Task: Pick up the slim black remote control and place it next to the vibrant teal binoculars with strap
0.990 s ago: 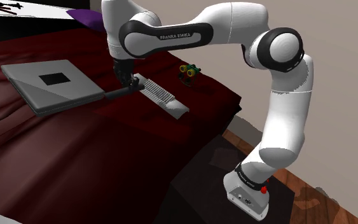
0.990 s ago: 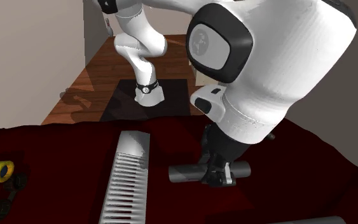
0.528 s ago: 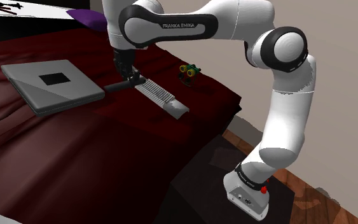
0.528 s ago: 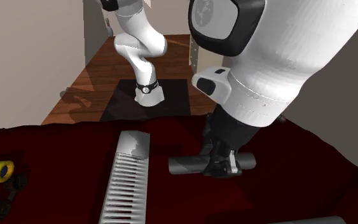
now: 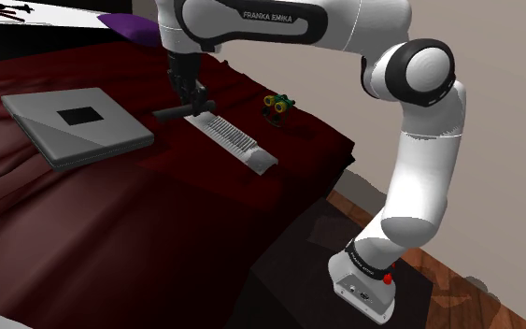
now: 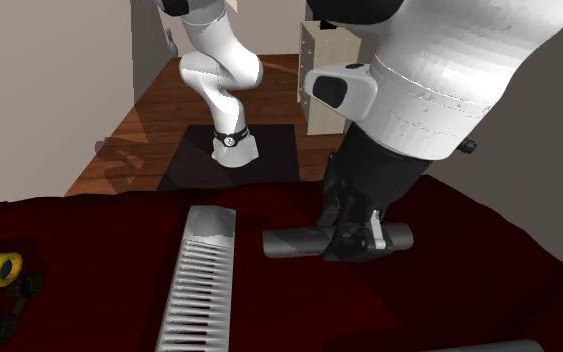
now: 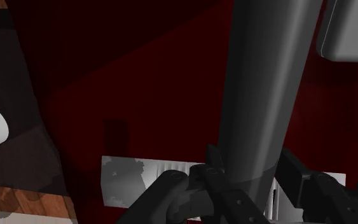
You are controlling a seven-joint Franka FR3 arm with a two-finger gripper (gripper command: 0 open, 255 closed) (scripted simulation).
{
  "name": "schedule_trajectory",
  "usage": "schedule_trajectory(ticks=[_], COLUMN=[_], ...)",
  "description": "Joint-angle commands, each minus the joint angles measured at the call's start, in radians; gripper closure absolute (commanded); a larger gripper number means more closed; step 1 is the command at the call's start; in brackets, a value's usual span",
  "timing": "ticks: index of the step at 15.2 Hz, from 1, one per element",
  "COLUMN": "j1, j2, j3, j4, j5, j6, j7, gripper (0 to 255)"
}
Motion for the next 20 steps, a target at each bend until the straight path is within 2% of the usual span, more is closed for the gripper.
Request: schedule_trajectory(ticks=[1, 9, 14, 20], j1=[0.007, 0.036, -0.084, -0.201], j2=[0.001, 0.012, -0.053, -0.094], j3=[0.001, 0.0, -0.014, -0.043], j4=[0.032, 0.147, 0.056, 0.004], j5=[0.0, -0.005, 0.024, 0.041], j6=[-0.029, -0.128, -0.07, -0.019], j7=[-0.007, -0.029, -0.131, -0.257], gripper=[255, 255, 255, 255])
